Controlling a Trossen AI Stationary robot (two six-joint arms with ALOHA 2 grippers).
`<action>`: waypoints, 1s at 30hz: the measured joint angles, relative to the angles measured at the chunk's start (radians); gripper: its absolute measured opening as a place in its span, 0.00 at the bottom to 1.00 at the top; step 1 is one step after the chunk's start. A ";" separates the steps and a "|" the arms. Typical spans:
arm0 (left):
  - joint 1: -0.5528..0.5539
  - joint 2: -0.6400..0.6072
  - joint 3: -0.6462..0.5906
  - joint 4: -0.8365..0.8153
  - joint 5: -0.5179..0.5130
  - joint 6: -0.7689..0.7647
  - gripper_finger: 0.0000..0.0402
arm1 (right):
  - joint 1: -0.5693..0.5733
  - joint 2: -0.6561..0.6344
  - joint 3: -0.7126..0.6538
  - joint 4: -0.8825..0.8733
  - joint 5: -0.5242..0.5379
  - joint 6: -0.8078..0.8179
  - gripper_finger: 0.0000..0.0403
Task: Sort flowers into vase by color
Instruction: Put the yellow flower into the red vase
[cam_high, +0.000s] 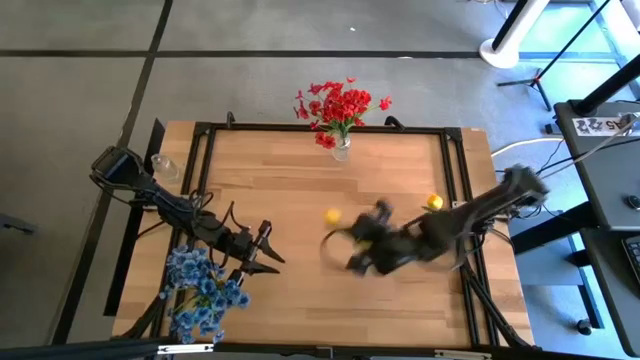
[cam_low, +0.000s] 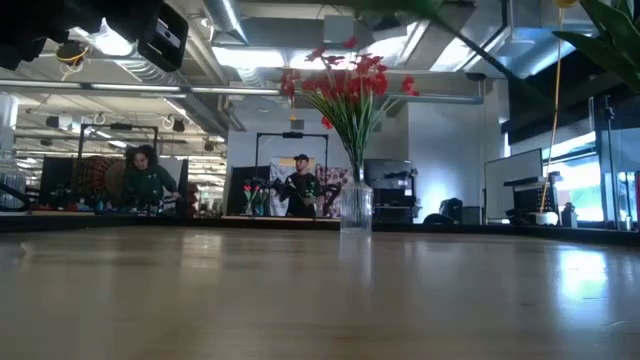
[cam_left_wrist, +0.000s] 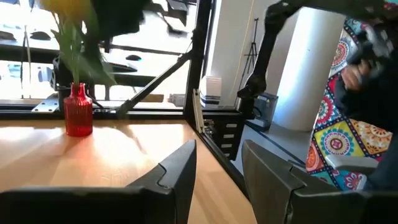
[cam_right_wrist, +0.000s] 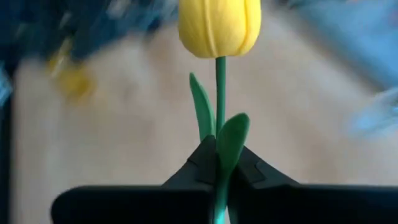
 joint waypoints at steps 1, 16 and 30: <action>0.000 0.000 0.000 0.001 0.000 0.000 0.31 | 0.004 -0.048 0.000 -0.024 0.070 -0.016 0.03; 0.000 0.000 0.000 0.003 -0.016 -0.004 0.31 | 0.164 -0.566 0.002 -0.545 0.915 0.115 0.01; 0.007 0.000 0.000 0.010 -0.077 0.035 0.31 | 0.231 -0.827 -0.334 -0.794 0.600 0.566 0.01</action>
